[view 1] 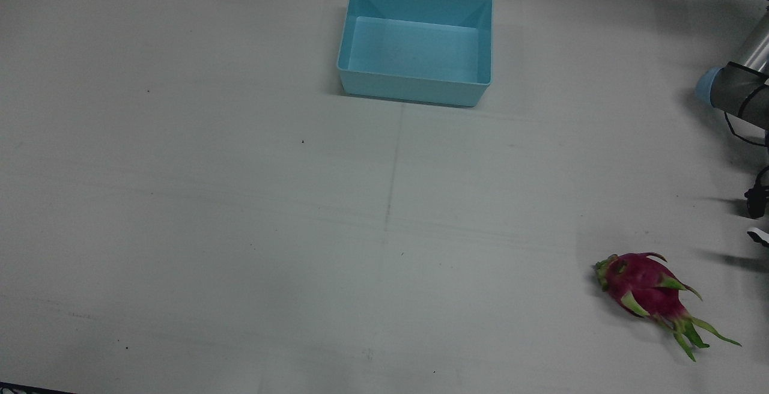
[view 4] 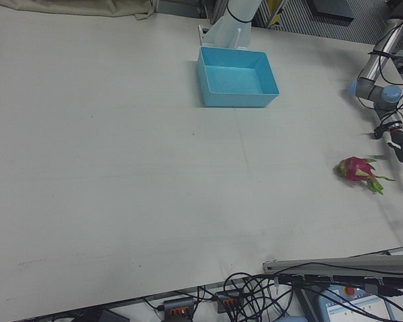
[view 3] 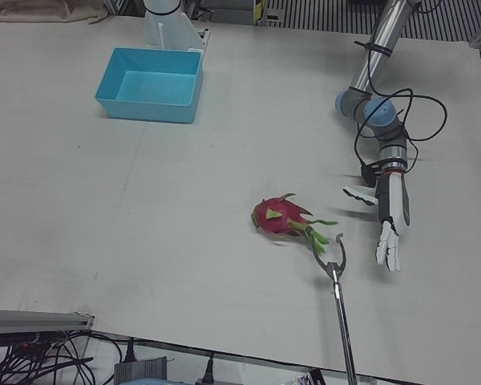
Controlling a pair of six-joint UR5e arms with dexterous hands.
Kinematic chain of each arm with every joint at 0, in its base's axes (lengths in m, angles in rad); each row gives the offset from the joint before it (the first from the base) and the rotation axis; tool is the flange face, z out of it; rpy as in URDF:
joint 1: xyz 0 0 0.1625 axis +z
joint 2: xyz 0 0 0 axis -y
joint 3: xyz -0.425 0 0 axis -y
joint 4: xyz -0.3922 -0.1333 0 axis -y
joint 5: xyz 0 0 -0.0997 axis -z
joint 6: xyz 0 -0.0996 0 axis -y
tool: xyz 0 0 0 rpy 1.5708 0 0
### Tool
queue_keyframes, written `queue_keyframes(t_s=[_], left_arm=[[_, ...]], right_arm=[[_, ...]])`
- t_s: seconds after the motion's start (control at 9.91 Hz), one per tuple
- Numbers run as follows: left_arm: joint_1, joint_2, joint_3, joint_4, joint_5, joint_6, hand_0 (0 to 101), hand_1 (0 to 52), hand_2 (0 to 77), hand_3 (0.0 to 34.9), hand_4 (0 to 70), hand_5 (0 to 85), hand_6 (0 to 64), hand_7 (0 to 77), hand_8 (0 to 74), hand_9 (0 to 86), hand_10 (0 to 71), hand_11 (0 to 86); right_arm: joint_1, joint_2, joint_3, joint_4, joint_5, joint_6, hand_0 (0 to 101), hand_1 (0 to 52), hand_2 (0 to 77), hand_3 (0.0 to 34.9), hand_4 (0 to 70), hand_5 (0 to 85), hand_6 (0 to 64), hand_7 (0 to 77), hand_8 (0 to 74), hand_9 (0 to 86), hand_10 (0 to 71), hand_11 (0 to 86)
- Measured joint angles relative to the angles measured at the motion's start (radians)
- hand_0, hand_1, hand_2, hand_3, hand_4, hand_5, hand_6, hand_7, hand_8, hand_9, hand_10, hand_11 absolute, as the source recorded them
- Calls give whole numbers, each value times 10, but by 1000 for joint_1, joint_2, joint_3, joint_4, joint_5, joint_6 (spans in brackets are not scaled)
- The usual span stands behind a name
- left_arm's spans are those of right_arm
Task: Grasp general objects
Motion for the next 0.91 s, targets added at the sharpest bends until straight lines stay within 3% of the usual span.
queue_keyframes(t_s=[0.3,0.91], left_arm=[[-1,12,-38,18,0,0,383,0,16,0,54,22,5,71,11,11,147,11],[-1,38,-54,-6,-2,1,383,0,16,0,54,22,5,71,11,11,147,11]], right_arm=[[0,0,0,0,0,0,1,60,16,0,0,742,0,0,0,11,0,11],[0,0,0,0,0,0,3,60,16,0,0,742,0,0,0,16,0,11]])
